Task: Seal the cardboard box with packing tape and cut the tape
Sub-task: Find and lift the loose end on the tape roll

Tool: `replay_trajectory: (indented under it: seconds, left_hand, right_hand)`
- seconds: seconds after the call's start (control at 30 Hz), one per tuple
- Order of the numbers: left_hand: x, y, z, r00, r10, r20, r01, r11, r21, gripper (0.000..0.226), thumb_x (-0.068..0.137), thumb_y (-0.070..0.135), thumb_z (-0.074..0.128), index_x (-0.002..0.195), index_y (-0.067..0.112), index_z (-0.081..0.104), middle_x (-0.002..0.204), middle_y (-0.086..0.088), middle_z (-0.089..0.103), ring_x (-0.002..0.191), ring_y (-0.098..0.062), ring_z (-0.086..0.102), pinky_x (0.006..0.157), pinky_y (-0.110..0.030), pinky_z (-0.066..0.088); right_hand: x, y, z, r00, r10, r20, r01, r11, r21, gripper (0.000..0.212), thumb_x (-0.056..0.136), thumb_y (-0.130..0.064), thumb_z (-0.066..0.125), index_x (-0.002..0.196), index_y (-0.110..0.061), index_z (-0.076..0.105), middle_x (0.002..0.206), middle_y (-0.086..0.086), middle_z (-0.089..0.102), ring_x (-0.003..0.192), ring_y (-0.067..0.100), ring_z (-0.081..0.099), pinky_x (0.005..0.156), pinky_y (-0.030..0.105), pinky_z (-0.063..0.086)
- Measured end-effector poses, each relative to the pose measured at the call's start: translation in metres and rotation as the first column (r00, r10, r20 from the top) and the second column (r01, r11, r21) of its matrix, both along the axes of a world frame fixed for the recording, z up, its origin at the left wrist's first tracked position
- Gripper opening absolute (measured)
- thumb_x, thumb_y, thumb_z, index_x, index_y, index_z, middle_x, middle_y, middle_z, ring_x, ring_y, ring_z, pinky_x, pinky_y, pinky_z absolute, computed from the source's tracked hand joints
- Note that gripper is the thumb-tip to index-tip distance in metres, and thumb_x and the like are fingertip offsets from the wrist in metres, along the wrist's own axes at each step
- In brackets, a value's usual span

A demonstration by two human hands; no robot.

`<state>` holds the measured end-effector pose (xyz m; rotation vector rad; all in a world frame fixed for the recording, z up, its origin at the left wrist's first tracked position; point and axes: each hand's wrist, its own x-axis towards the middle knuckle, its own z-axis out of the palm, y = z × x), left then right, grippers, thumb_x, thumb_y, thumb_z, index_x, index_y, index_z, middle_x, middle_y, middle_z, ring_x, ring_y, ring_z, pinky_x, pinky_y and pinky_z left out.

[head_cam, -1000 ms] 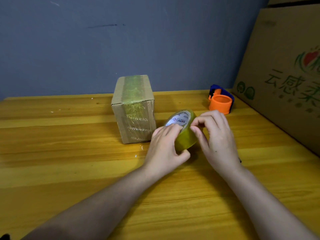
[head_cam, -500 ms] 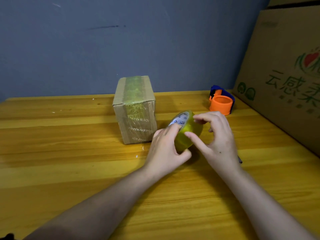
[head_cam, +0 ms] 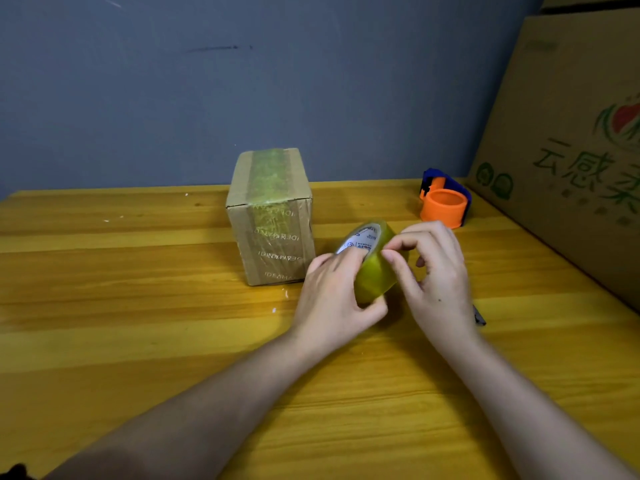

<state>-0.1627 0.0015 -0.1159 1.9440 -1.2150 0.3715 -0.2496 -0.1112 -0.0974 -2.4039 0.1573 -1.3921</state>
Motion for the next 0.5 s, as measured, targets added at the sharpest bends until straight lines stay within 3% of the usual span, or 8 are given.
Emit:
replay_trajectory:
  seconds: [0.2, 0.33, 0.5]
  left_hand:
    - [-0.0007, 0.0024, 0.0045, 0.993, -0.009, -0.115, 0.000, 0.997, -0.080, 0.046, 0.066, 0.043, 0.058, 0.104, 0.019, 0.051, 0.085, 0.004, 0.066, 0.081, -0.021, 0.063, 0.074, -0.031, 0.047]
    - [-0.0027, 0.0038, 0.0066, 0.989, -0.026, -0.145, 0.018, 0.998, -0.058, 0.044, 0.068, 0.042, 0.058, 0.106, 0.022, 0.049, 0.077, 0.011, 0.058, 0.078, -0.025, 0.063, 0.069, -0.030, 0.044]
    - [-0.0017, 0.0040, 0.0094, 0.995, 0.017, -0.098, -0.018, 1.000, -0.008, 0.044, 0.073, 0.027, 0.070, 0.111, 0.013, 0.052, 0.070, 0.011, 0.049, 0.074, -0.025, 0.060, 0.067, -0.025, 0.035]
  right_hand:
    - [0.0015, 0.0020, 0.0023, 0.997, -0.064, 0.035, 0.071, 0.952, -0.296, 0.015, 0.092, -0.016, 0.061, 0.087, -0.004, 0.066, 0.089, 0.008, 0.065, 0.079, 0.025, 0.059, 0.070, 0.036, 0.049]
    - [0.0007, 0.0046, 0.0041, 0.998, -0.042, 0.037, 0.051, 0.940, -0.336, 0.015, 0.093, -0.013, 0.060, 0.086, -0.001, 0.066, 0.088, 0.011, 0.065, 0.078, 0.026, 0.058, 0.071, 0.033, 0.049]
    - [-0.0053, 0.0083, 0.0050, 1.000, -0.027, -0.015, 0.020, 0.940, -0.339, 0.012, 0.091, -0.010, 0.062, 0.086, 0.000, 0.064, 0.088, 0.011, 0.064, 0.077, 0.025, 0.056, 0.073, 0.032, 0.048]
